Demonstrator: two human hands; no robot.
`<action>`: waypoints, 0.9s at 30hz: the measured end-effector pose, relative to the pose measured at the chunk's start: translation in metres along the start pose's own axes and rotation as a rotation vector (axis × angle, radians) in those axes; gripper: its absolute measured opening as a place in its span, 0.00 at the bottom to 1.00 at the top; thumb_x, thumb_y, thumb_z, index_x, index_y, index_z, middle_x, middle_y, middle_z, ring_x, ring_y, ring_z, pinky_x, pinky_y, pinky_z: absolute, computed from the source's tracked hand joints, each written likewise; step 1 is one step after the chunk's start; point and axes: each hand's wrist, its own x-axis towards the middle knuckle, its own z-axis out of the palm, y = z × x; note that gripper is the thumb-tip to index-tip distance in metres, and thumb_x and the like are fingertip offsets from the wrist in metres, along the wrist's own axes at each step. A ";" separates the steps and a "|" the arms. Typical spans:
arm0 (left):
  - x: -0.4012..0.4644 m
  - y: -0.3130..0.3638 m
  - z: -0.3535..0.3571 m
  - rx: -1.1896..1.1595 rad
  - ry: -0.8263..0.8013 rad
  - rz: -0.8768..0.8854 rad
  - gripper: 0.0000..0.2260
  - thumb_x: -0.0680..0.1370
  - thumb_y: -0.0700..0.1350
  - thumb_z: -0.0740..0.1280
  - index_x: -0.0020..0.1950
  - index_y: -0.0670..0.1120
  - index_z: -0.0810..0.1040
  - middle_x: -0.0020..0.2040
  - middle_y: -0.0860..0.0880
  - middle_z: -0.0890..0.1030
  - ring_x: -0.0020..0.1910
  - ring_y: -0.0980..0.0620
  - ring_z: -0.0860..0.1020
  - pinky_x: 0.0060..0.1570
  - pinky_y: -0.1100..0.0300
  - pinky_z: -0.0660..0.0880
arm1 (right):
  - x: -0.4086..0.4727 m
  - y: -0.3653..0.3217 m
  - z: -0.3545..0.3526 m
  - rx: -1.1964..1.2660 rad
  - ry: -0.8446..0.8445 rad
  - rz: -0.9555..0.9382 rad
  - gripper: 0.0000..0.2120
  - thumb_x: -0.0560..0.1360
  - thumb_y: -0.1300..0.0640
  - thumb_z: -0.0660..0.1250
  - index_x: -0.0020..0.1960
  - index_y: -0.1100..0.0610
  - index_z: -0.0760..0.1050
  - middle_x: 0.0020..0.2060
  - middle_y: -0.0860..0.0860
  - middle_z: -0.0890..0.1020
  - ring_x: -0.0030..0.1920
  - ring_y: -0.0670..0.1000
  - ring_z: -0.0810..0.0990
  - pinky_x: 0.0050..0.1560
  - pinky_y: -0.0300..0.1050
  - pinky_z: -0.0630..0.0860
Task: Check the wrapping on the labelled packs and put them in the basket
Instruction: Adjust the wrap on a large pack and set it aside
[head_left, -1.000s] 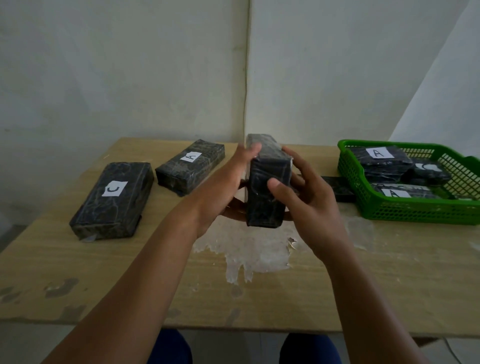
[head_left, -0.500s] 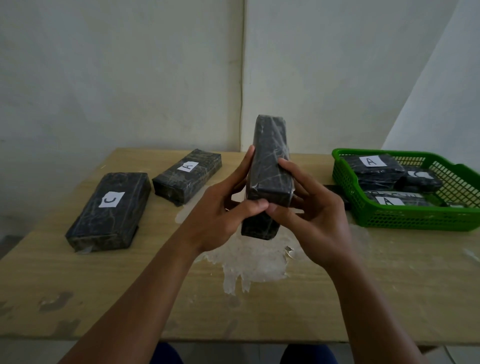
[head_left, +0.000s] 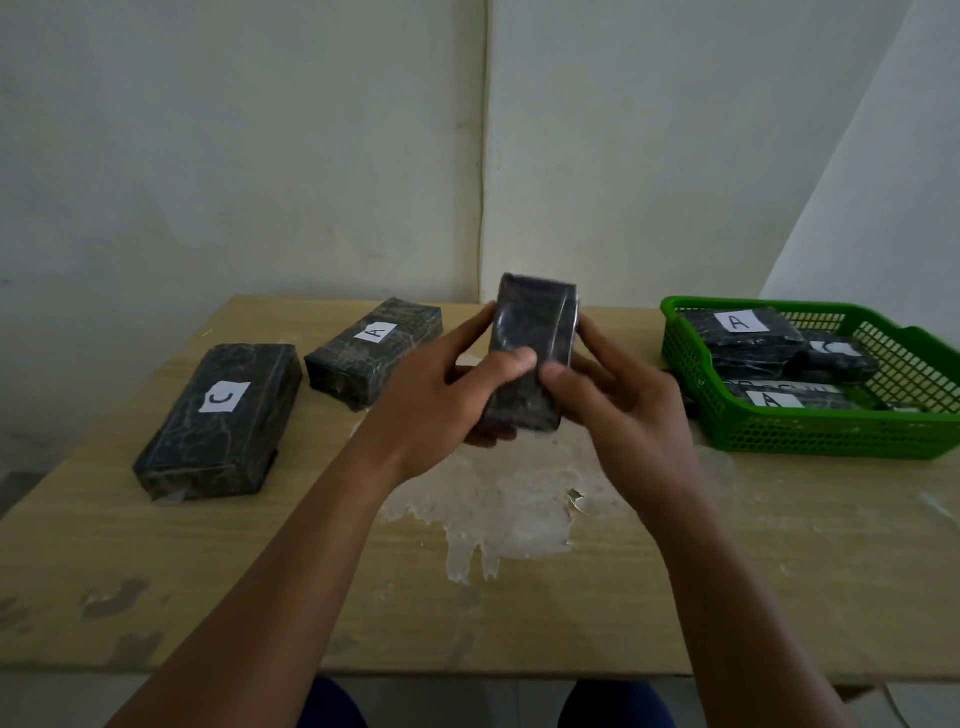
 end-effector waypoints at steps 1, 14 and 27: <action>-0.001 0.003 0.000 -0.003 -0.023 0.000 0.22 0.82 0.54 0.67 0.77 0.56 0.74 0.52 0.47 0.89 0.43 0.49 0.89 0.43 0.55 0.85 | 0.004 -0.004 0.000 -0.011 0.052 0.012 0.27 0.79 0.53 0.74 0.77 0.45 0.72 0.60 0.49 0.87 0.57 0.44 0.87 0.60 0.50 0.84; 0.001 0.023 0.007 -0.093 0.068 -0.140 0.11 0.82 0.50 0.67 0.48 0.49 0.88 0.43 0.44 0.89 0.37 0.41 0.88 0.39 0.51 0.86 | 0.021 -0.017 0.006 -0.172 0.072 0.075 0.14 0.79 0.43 0.69 0.59 0.48 0.87 0.45 0.47 0.90 0.48 0.47 0.89 0.53 0.53 0.86; 0.004 0.008 -0.012 0.223 -0.037 0.093 0.16 0.75 0.73 0.64 0.50 0.67 0.84 0.49 0.61 0.88 0.47 0.59 0.86 0.49 0.55 0.81 | 0.016 0.008 -0.013 -0.132 -0.024 -0.075 0.47 0.61 0.36 0.81 0.76 0.45 0.67 0.68 0.46 0.80 0.68 0.45 0.80 0.66 0.55 0.81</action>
